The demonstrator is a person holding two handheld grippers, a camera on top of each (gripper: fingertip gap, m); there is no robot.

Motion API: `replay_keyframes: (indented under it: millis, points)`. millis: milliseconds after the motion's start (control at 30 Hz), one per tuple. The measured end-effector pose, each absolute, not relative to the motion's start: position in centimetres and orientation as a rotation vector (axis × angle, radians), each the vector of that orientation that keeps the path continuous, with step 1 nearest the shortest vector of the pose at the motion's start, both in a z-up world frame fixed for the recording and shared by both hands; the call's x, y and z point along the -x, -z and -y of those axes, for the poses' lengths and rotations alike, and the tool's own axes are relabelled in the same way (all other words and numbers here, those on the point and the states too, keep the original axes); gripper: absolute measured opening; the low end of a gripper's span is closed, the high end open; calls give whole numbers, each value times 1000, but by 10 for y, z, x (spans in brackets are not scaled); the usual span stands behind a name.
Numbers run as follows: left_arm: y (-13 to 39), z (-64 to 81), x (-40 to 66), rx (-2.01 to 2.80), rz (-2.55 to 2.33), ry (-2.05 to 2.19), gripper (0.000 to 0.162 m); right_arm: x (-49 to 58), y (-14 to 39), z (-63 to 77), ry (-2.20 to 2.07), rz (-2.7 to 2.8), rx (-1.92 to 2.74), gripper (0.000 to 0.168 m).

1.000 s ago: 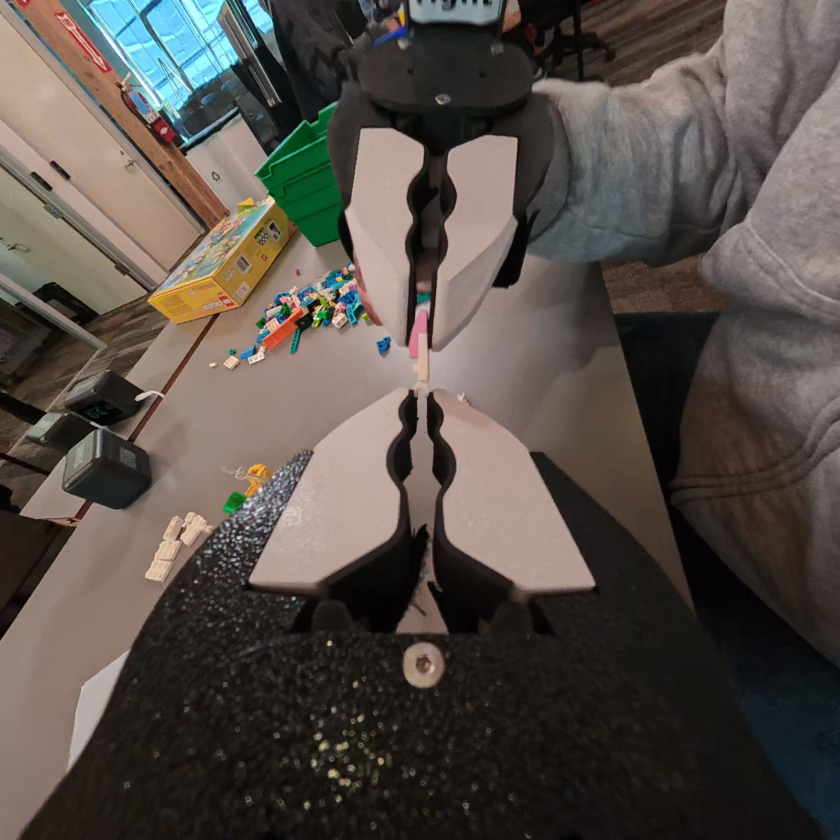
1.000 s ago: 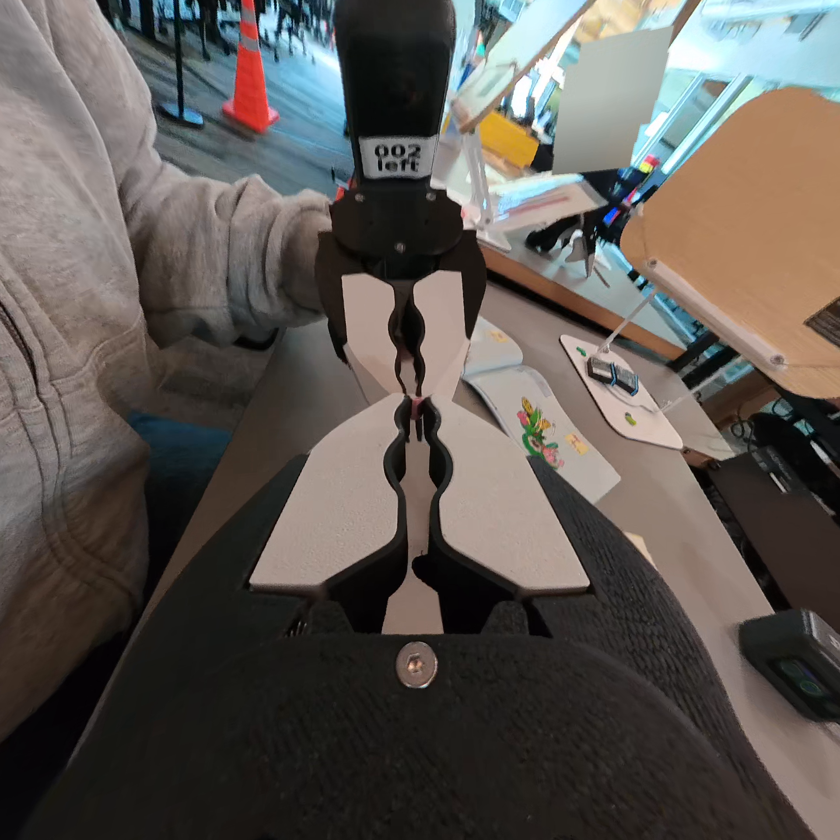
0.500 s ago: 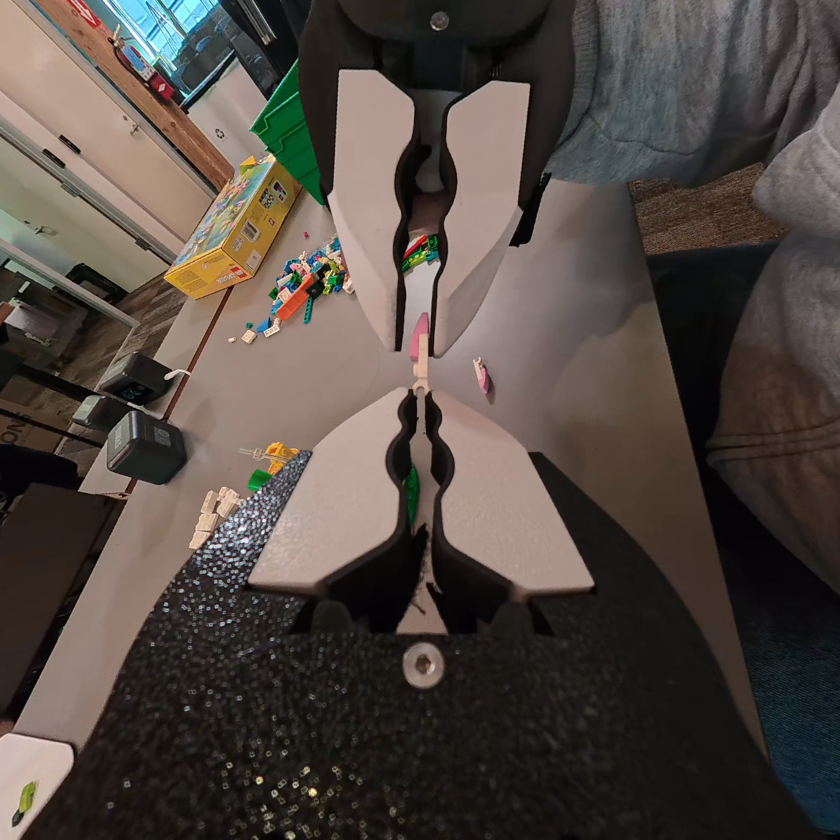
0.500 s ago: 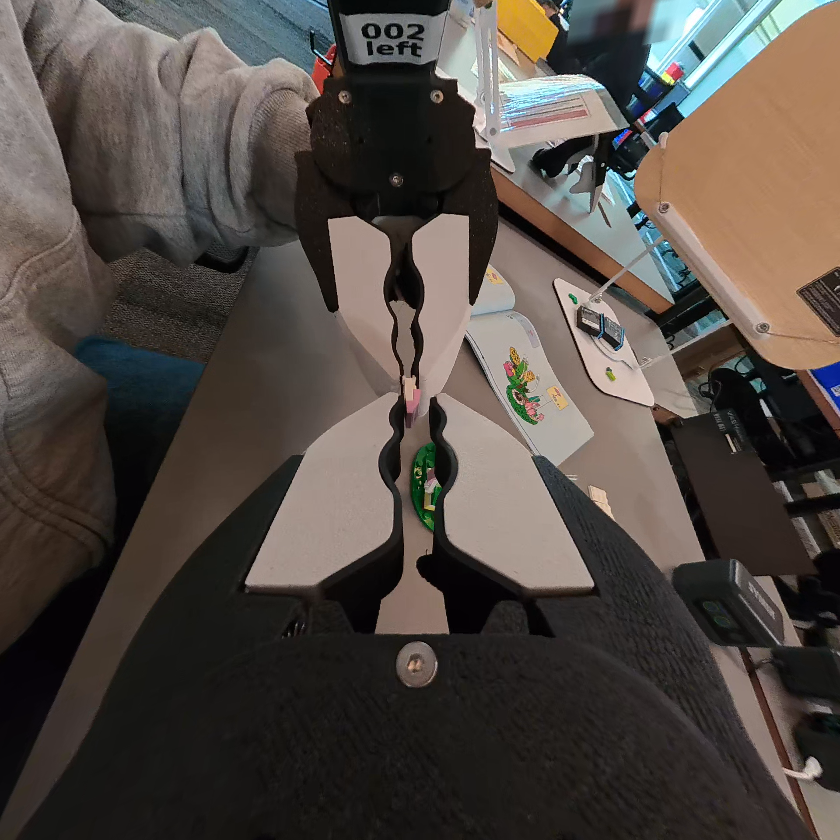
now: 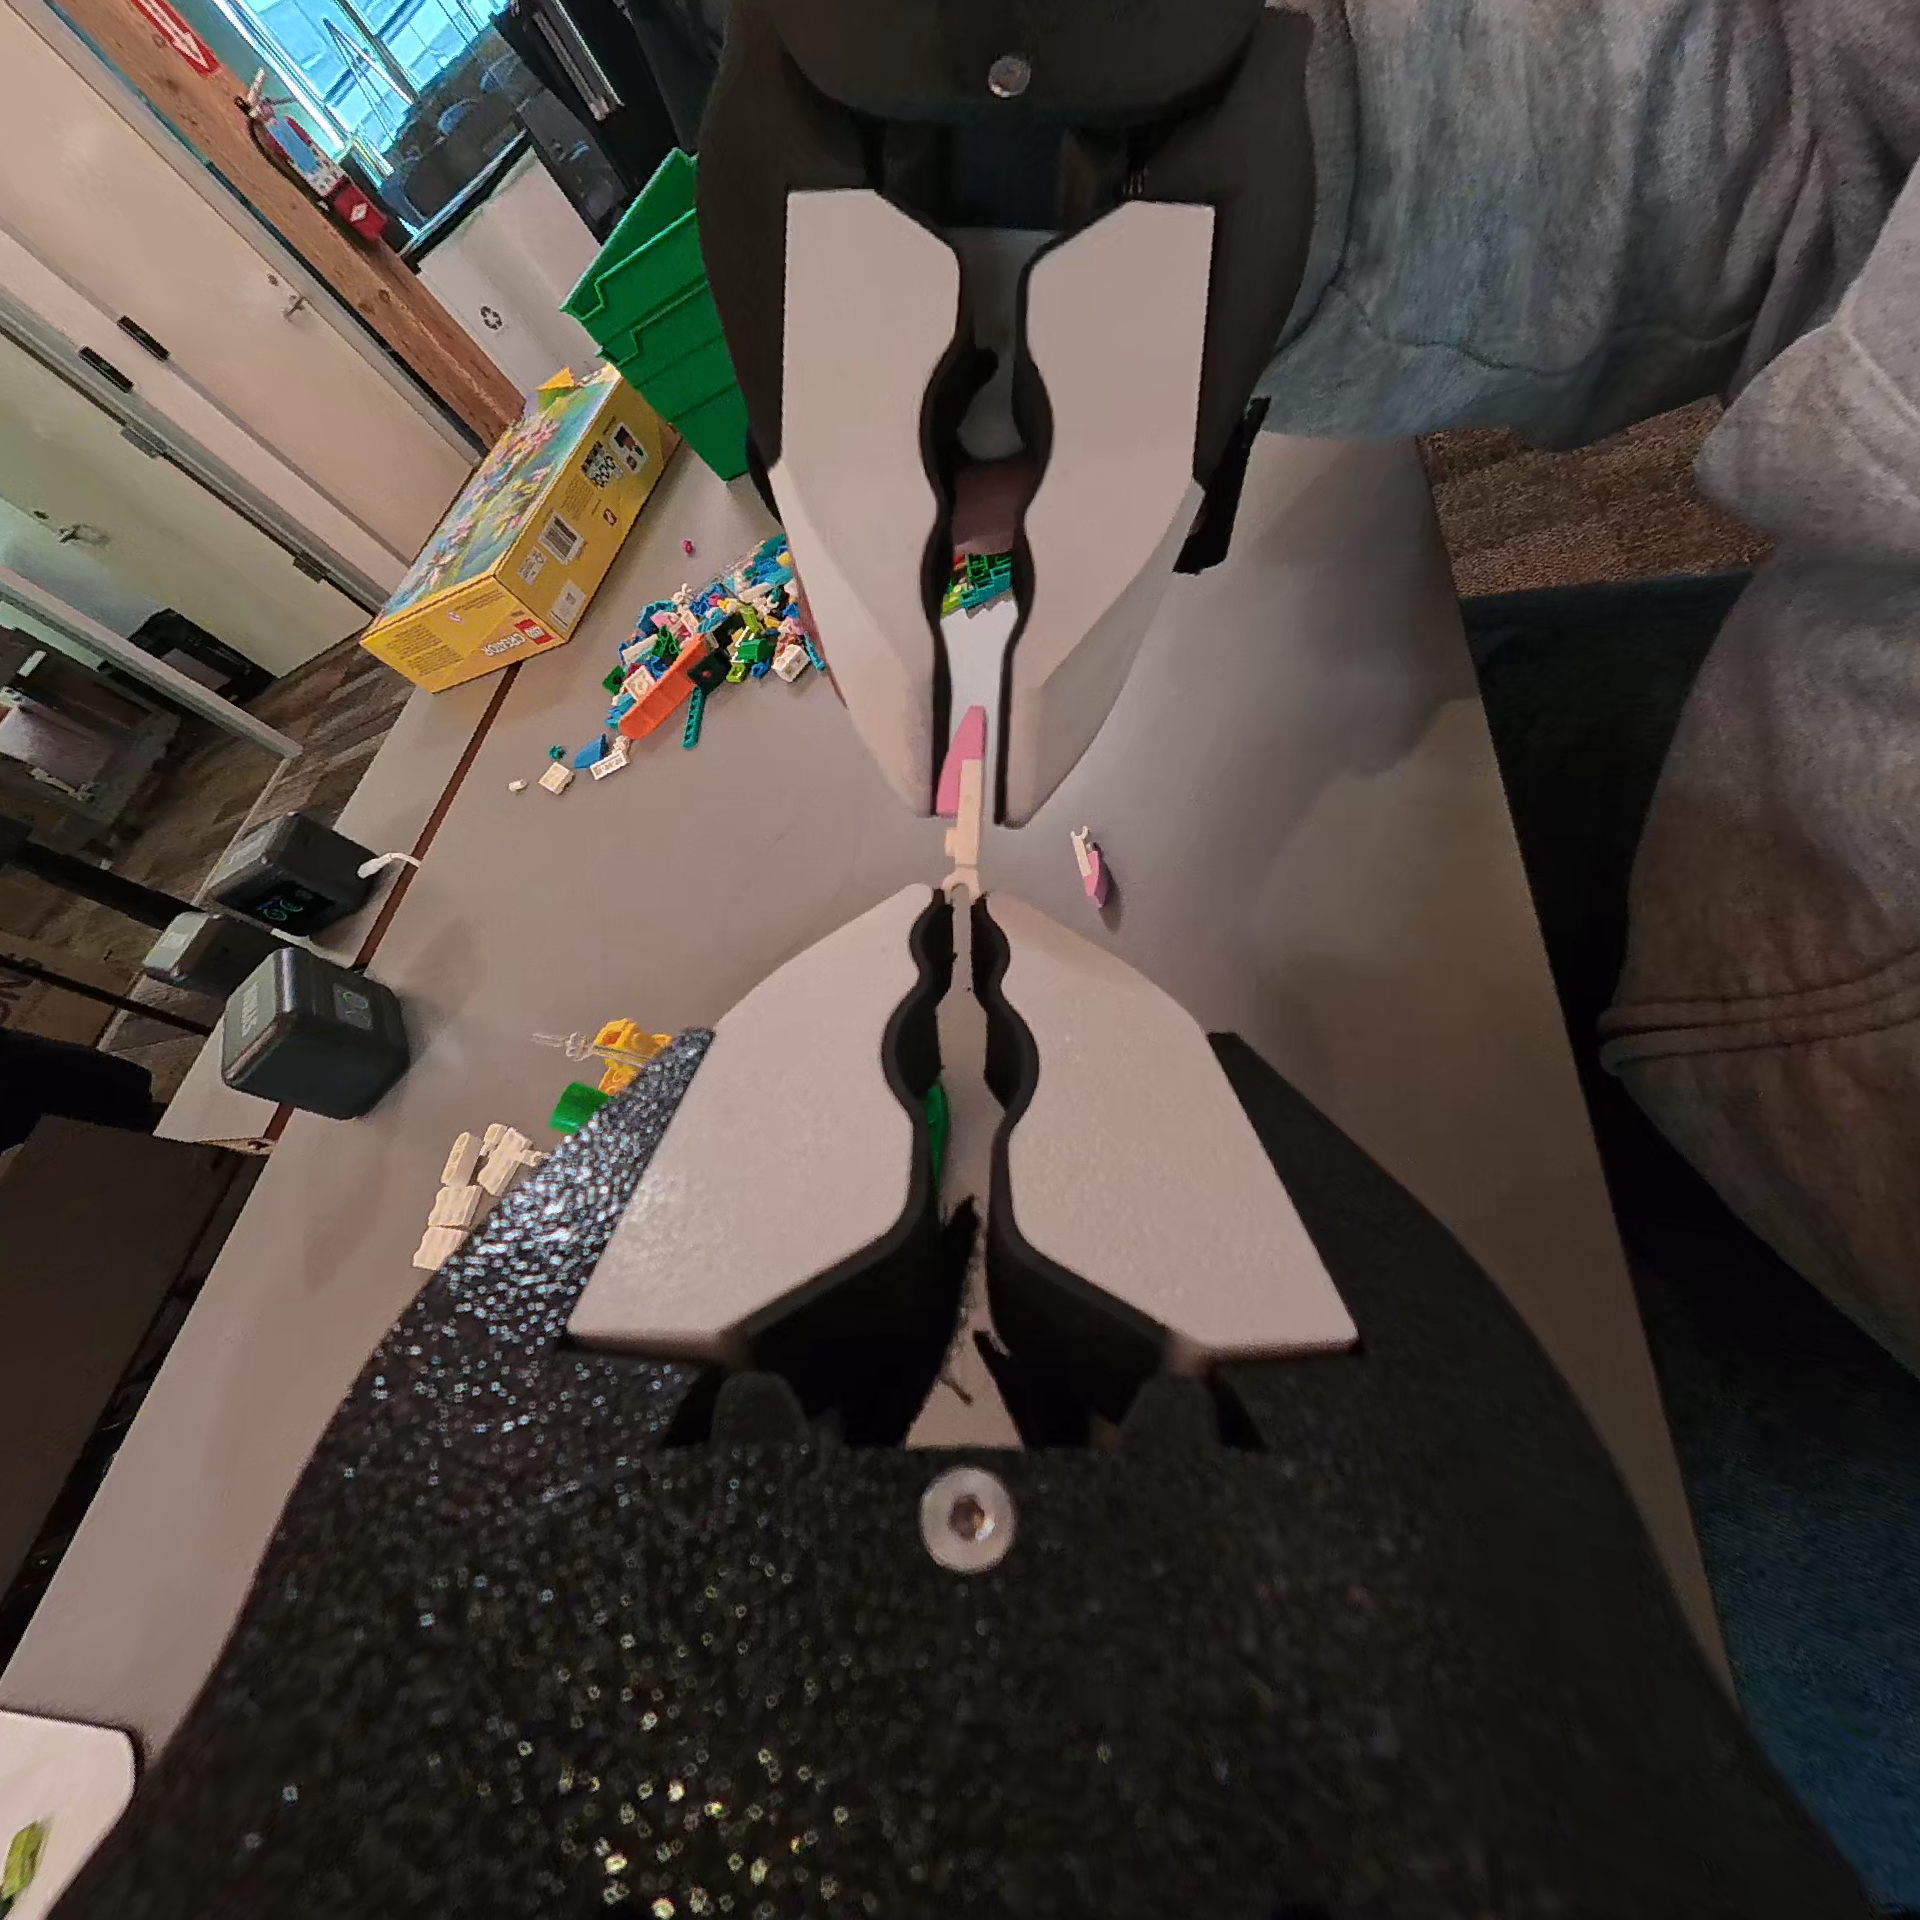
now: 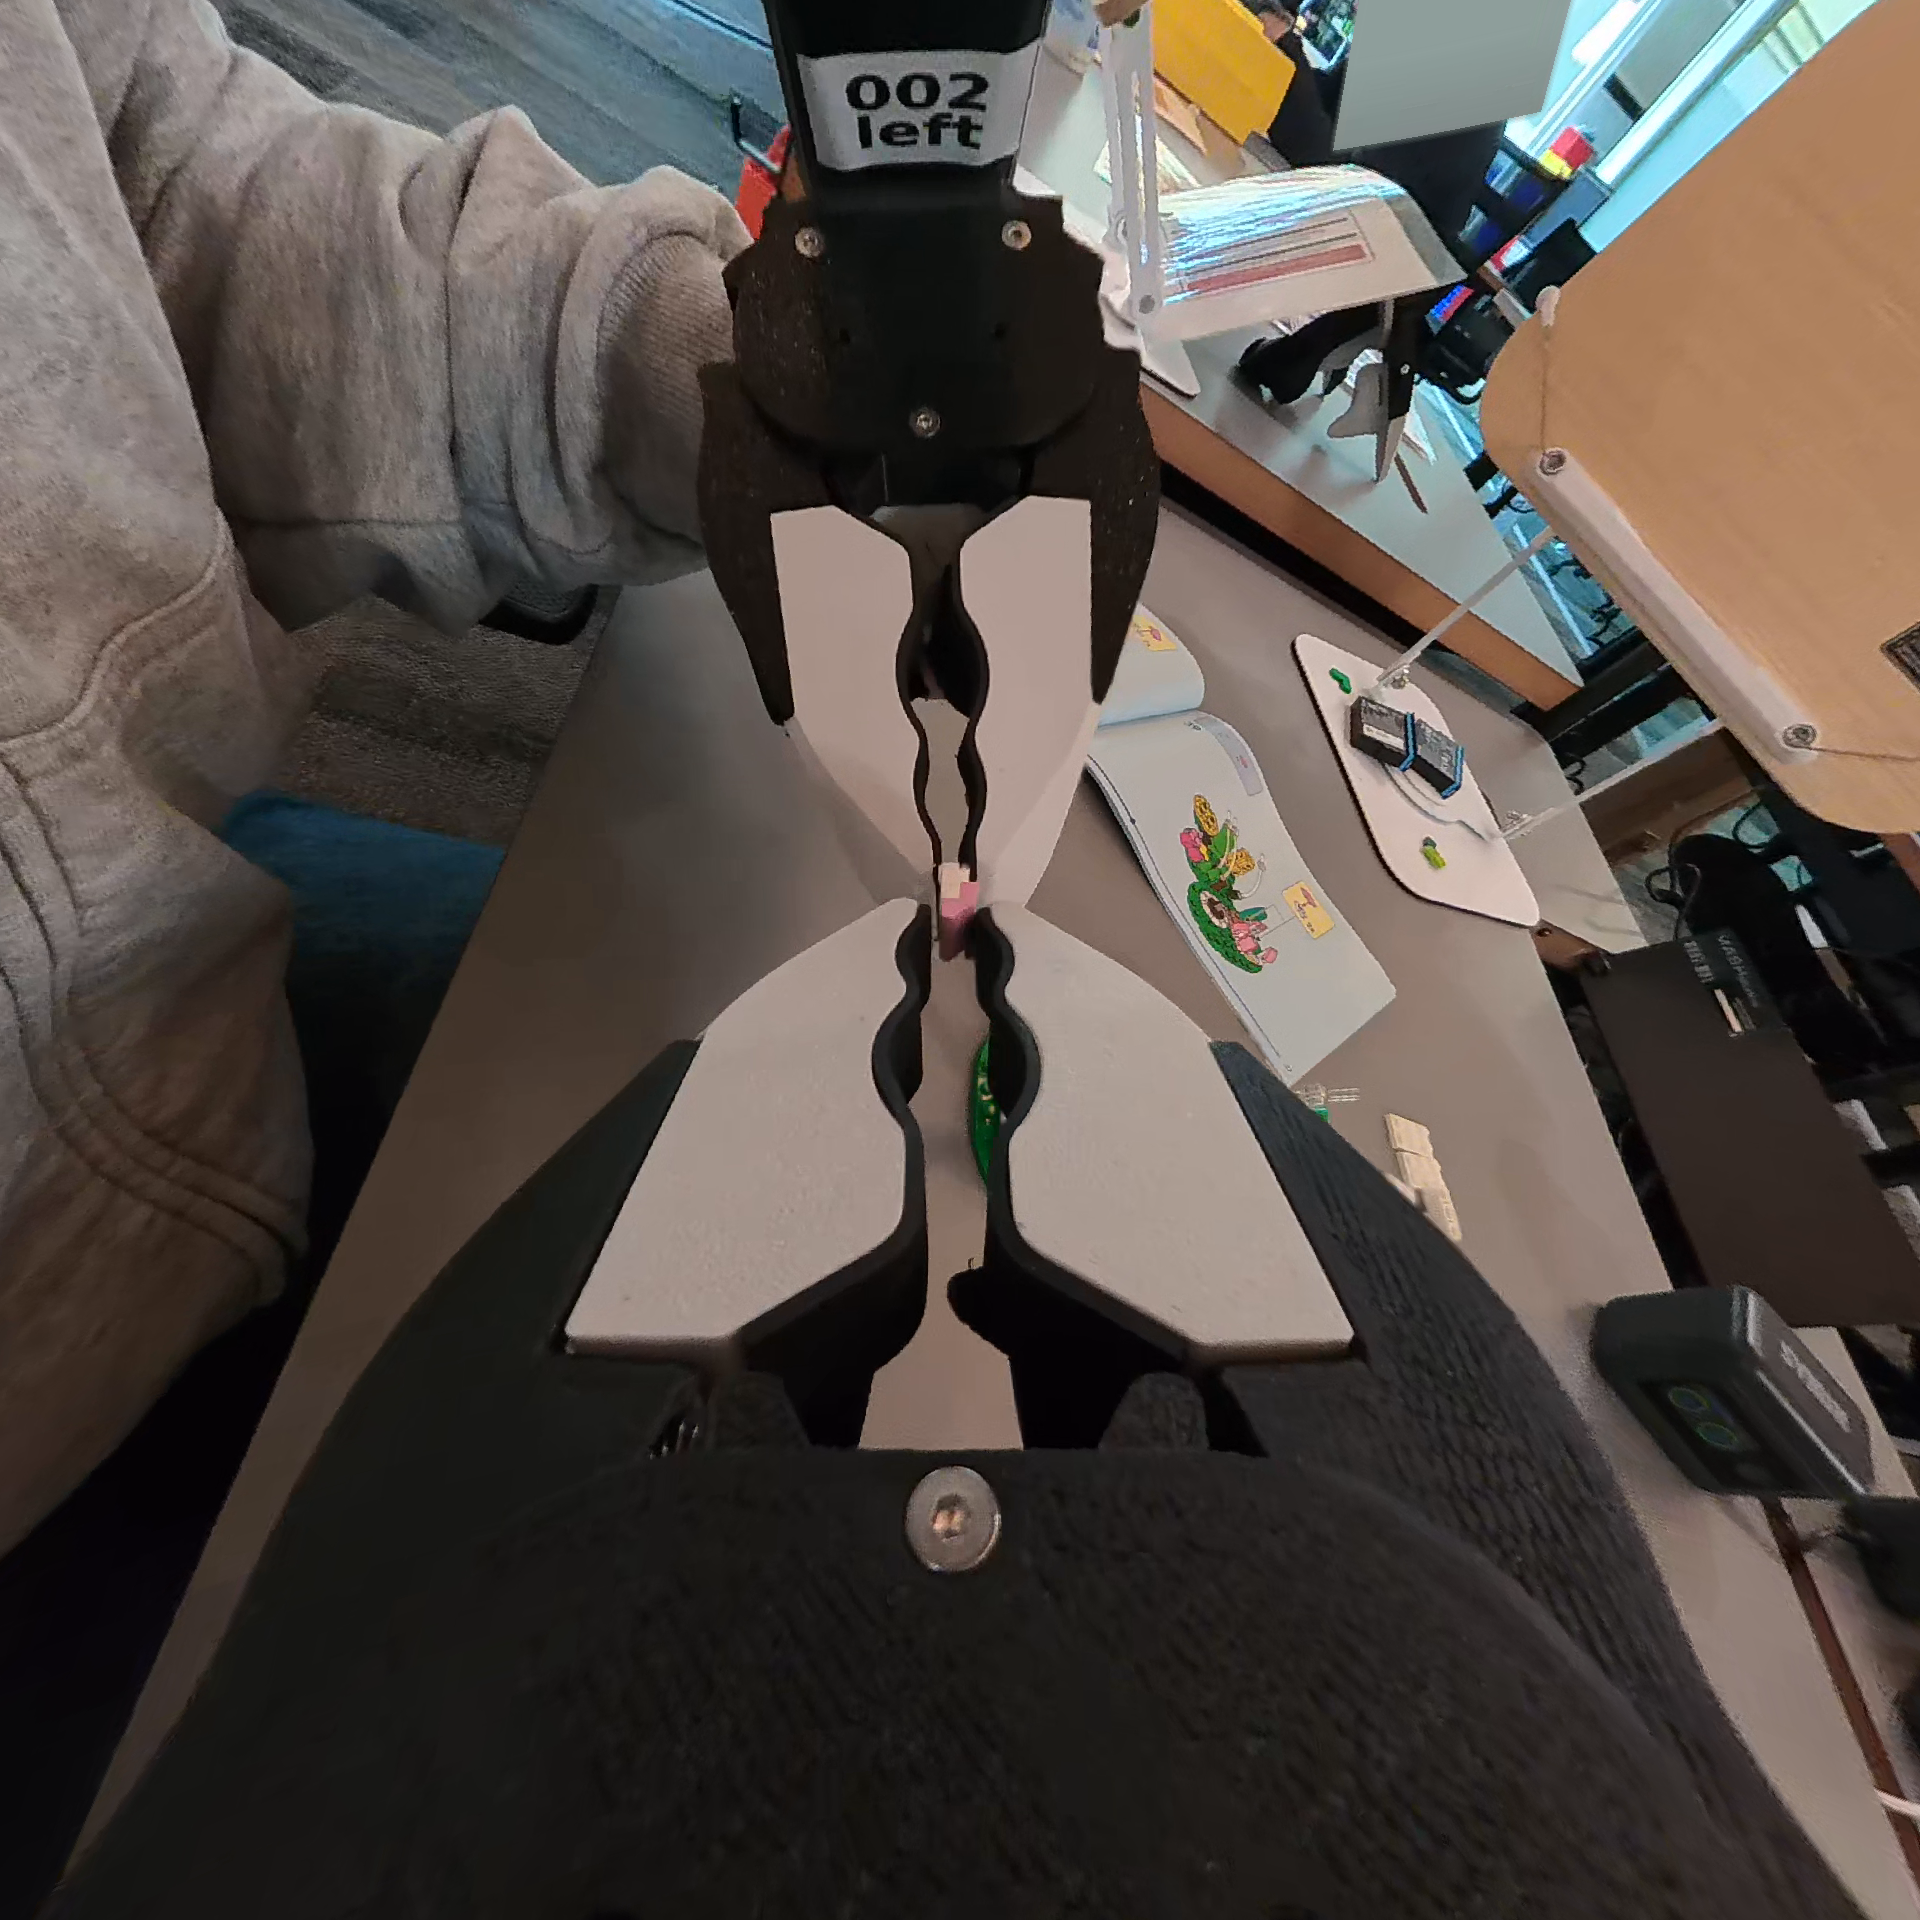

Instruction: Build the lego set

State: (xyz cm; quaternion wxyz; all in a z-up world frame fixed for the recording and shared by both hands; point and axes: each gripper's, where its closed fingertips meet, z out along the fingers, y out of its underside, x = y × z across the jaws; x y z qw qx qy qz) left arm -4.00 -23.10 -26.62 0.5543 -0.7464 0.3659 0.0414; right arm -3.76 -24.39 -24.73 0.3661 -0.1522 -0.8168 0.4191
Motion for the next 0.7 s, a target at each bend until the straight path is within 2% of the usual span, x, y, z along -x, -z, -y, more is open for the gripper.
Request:
replay_keyframes:
  millis: [333, 400, 500, 633, 700]
  points:
    - [275, 229, 46, 1852, -765, 1, 5, 42, 252, 241, -1052, 2137, 380, 5]
    - [287, 229, 65, 1946, -711, -49, 17, 48, 252, 234, -1005, 2165, 363, 4]
    - [307, 232, 93, 2079, -611, -89, 23, 62, 255, 222, -913, 2255, 323, 4]
    - [329, 230, 111, 2166, -514, -76, 21, 81, 266, 215, -795, 2457, 243, 4]
    - [336, 229, 115, 2186, -500, -76, 14, 89, 275, 212, -708, 2573, 168, 4]
